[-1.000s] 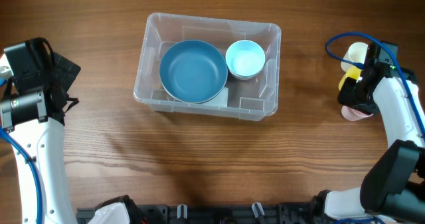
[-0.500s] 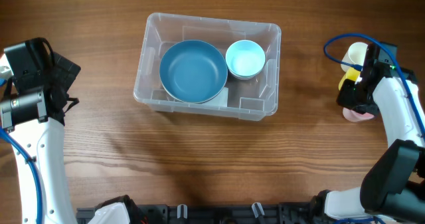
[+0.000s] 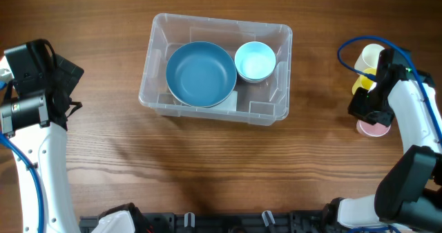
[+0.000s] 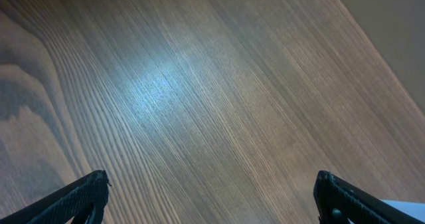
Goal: Pack container
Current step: 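Carry the pink cup into the container beside the bowls and lower it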
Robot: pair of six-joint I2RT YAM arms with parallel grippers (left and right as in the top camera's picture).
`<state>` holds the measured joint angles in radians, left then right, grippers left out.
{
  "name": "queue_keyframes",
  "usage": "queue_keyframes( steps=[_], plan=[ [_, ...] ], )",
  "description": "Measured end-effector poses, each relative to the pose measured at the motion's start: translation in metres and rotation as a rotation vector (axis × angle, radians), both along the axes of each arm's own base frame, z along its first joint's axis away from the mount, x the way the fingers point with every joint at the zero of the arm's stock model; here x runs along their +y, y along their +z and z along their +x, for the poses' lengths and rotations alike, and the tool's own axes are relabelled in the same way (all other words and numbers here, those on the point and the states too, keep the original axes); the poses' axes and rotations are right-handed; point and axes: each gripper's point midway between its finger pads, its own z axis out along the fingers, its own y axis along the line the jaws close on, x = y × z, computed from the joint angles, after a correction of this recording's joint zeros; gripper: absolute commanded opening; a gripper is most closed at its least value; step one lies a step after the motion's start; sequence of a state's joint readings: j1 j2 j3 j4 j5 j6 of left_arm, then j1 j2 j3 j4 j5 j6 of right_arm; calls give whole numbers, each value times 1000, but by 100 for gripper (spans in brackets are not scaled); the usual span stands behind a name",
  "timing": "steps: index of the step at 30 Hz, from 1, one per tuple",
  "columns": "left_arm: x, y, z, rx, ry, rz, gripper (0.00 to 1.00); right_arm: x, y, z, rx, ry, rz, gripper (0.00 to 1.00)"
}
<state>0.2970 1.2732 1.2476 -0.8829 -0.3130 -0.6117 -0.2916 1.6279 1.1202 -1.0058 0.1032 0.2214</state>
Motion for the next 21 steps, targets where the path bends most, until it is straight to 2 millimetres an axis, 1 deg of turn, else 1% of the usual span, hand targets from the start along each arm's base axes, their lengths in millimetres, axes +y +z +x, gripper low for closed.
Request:
queue_keyframes(
  steps=[3, 5, 9, 12, 15, 18, 21],
  plan=[
    [0, 0, 0, 0, 0, 0, 100, 9, 6, 4, -29, -1, 27, 4],
    [0, 0, 0, 0, 0, 0, 100, 19, 14, 8, -65, 26, 36, 4],
    [0, 0, 0, 0, 0, 0, 100, 52, 48, 24, -204, 147, 27, 4],
    [0, 0, 0, 0, 0, 0, 100, 85, 82, 35, -342, 283, 20, 4],
    [0, 0, 0, 0, 0, 0, 100, 126, 129, 37, -490, 439, 34, 4],
    [0, 0, 0, 0, 0, 0, 100, 163, 169, 31, -597, 573, 58, 4],
    [0, 0, 0, 0, 0, 0, 100, 196, 202, 22, -680, 700, 73, 4]
  ],
)
